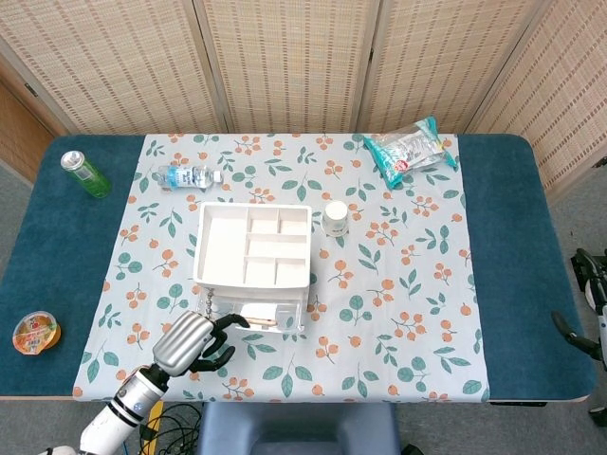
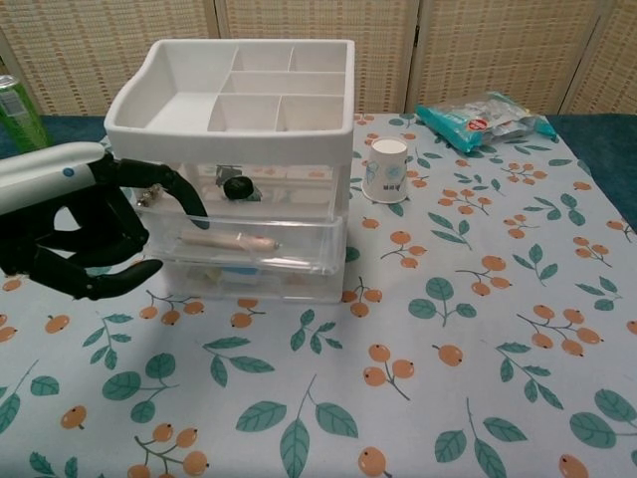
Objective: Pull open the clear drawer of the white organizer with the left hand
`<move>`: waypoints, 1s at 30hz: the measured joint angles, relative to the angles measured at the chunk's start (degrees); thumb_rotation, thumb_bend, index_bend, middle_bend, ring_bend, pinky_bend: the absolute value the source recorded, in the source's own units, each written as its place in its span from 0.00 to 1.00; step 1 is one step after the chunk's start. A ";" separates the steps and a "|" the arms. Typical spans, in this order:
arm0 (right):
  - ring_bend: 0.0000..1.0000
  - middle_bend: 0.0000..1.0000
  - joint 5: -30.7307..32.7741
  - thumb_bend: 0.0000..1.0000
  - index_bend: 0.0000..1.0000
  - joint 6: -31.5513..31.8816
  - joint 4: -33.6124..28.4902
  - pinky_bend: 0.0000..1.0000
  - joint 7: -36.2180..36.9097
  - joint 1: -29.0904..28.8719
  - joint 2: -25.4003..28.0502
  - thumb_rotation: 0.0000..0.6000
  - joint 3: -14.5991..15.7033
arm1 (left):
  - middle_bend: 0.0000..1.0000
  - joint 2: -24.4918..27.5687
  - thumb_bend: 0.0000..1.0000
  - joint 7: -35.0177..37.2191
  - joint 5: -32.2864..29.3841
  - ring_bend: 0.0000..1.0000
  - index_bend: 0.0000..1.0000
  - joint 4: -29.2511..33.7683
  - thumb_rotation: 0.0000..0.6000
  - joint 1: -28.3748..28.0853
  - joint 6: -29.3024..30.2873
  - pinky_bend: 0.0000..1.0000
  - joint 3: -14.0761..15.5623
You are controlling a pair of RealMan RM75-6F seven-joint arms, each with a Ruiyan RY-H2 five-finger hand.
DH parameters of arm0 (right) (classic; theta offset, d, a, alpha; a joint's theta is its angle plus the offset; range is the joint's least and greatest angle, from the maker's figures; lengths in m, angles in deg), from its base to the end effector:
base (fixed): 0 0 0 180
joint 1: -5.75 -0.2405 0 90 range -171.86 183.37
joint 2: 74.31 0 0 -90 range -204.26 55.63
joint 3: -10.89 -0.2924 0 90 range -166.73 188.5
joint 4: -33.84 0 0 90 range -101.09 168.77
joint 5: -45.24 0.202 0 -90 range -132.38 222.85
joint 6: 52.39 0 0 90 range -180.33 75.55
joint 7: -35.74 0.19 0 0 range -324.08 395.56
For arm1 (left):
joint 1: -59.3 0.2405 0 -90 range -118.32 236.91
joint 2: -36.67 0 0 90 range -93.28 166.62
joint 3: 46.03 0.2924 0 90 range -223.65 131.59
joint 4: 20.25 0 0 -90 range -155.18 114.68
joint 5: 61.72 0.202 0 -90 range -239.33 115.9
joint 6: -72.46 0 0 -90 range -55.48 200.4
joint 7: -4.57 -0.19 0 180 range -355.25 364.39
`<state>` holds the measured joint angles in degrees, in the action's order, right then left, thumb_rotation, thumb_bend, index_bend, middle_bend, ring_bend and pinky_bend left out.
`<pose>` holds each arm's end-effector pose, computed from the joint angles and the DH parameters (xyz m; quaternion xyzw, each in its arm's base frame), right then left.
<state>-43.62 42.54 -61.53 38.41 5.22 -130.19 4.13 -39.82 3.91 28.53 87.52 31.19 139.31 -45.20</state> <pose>-0.3195 -0.2127 0.2631 0.5602 -0.3089 0.4366 0.6325 -0.1520 0.2749 0.0305 -0.7107 -0.4441 -0.4817 0.2561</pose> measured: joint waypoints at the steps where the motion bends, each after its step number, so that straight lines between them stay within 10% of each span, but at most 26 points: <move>1: 0.10 0.18 -0.01 0.28 0.04 0.06 0.00 0.04 0.01 0.03 0.02 1.00 0.00 | 0.91 -0.08 0.43 -0.31 -0.01 0.99 0.36 -0.01 1.00 0.06 0.17 1.00 -0.08; 30: 0.11 0.18 0.34 0.28 0.04 0.07 0.97 0.04 0.97 0.27 -0.24 1.00 -0.04 | 0.92 -1.25 0.43 -6.17 -1.36 1.00 0.39 1.90 1.00 1.97 1.74 1.00 -0.70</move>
<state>-43.28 42.60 -60.56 39.38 5.50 -130.43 4.09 -41.06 -2.25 27.17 89.42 33.16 141.05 -45.90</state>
